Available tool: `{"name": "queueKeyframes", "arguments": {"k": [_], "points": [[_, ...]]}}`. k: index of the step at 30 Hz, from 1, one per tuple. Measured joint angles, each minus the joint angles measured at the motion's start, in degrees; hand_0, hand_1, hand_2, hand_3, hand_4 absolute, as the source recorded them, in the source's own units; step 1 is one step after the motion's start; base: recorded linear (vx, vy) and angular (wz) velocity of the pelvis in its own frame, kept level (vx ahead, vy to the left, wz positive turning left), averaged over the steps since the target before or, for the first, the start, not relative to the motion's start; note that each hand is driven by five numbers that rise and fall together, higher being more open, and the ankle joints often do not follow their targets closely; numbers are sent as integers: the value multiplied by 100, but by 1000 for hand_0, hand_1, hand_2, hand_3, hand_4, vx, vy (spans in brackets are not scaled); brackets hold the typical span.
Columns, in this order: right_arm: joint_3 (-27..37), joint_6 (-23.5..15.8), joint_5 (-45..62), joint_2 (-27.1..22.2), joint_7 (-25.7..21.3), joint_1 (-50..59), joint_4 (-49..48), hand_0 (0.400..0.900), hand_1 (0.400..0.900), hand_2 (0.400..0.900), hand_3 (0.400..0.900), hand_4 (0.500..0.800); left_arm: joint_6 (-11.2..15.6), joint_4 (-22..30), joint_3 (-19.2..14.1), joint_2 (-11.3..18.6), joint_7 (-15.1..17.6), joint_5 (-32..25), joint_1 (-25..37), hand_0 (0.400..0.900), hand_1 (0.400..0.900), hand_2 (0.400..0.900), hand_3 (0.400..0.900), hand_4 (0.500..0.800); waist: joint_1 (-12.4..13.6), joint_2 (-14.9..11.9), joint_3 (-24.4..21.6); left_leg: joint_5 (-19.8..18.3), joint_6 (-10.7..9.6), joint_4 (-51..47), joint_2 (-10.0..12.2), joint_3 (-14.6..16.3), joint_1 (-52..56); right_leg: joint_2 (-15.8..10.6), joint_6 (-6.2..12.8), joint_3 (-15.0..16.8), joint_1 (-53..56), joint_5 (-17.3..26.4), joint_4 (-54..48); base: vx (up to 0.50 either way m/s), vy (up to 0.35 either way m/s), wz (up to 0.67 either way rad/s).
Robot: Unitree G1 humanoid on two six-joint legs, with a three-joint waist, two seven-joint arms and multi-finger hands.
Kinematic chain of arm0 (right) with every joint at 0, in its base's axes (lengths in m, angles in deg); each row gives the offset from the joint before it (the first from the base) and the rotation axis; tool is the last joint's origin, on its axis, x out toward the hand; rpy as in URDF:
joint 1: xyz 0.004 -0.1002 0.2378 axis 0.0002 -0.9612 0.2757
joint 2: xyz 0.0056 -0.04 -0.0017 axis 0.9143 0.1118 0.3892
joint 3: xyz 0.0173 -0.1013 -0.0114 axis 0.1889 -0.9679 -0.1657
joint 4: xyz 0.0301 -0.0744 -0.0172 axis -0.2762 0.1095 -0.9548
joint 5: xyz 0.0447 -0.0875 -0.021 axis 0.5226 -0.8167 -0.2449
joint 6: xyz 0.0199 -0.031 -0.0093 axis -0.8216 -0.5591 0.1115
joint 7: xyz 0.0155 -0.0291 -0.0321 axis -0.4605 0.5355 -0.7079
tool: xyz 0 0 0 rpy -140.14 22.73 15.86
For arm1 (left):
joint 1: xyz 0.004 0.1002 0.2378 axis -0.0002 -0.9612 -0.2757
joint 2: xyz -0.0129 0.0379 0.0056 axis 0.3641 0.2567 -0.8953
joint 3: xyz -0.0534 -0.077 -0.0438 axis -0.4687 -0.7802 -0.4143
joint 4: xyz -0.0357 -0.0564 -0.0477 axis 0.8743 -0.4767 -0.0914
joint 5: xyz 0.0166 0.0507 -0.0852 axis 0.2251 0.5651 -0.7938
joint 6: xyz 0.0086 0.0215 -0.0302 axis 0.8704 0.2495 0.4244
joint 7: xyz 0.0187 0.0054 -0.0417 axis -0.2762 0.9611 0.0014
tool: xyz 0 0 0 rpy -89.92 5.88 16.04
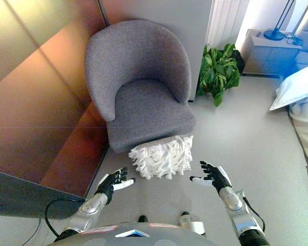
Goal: Pick up the pillow and put it on the sofa.
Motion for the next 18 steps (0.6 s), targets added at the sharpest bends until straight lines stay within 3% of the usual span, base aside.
{"name": "queueKeyframes", "arguments": {"k": [6,7,8,10,12,13,16,17,18], "points": [[-6,-125,6,-1,4,91,-50,900,900,900,900,800,40,22,-1,46,-2,-33,82,900,900,900,900,800,19,-19,203,-60,-97,408,44,-42,-363,65,-47,41,-269,-16,191,-73,-141,-1],[-7,-153,8,0,-1,153,-46,900,900,900,900,800,46,30,-13,70,-5,-61,77,900,900,900,900,800,63,-9,325,-132,-180,680,91,-111,-541,126,-137,33,-408,-120,442,-25,-89,7],[-13,-175,9,40,3,238,-44,900,900,900,900,800,45,25,-35,155,-5,-139,248,900,900,900,900,800,79,-166,557,-163,-228,1225,42,-178,-798,63,-222,100,-553,-244,714,-6,-126,3],[-17,-185,9,19,3,262,-41,900,900,900,900,800,42,15,-35,192,-13,-190,230,900,900,900,900,800,275,-283,705,-52,-349,1930,-17,-354,-1100,98,-291,131,-547,-240,809,27,-97,0],[11,-196,13,-23,-29,326,-48,900,900,900,900,800,43,5,-21,192,-13,-238,311,900,900,900,900,800,314,-400,921,218,-566,3259,-130,-697,-1807,16,-416,162,-597,-305,1023,95,-13,1],[6,-199,14,-30,-39,333,-51,900,900,900,900,800,38,5,10,191,-18,-242,304,900,900,900,900,800,356,-451,959,249,-508,3444,-181,-744,-2049,-21,-468,156,-597,-286,1026,172,5,-4],[-9,-222,19,-23,-124,429,-71,900,900,900,900,800,34,6,24,137,-15,-266,314,900,900,900,900,800,330,-480,938,121,-409,2775,-284,-389,-2239,-179,-558,50,-857,-266,869,229,54,-14],[-51,-261,32,-88,-149,470,-71,900,900,900,900,800,37,-22,39,66,0,-278,275,900,900,900,900,800,321,-328,865,41,-271,2117,-190,-370,-2234,-2,-513,97,-874,-351,806,248,103,-16],[-45,-306,46,-165,-170,437,-87,900,900,900,900,800,58,50,66,57,-17,-291,280,900,900,900,900,800,264,-82,824,23,-317,1546,98,-390,-2195,259,-525,79,-960,-347,1075,246,102,-23]]}}
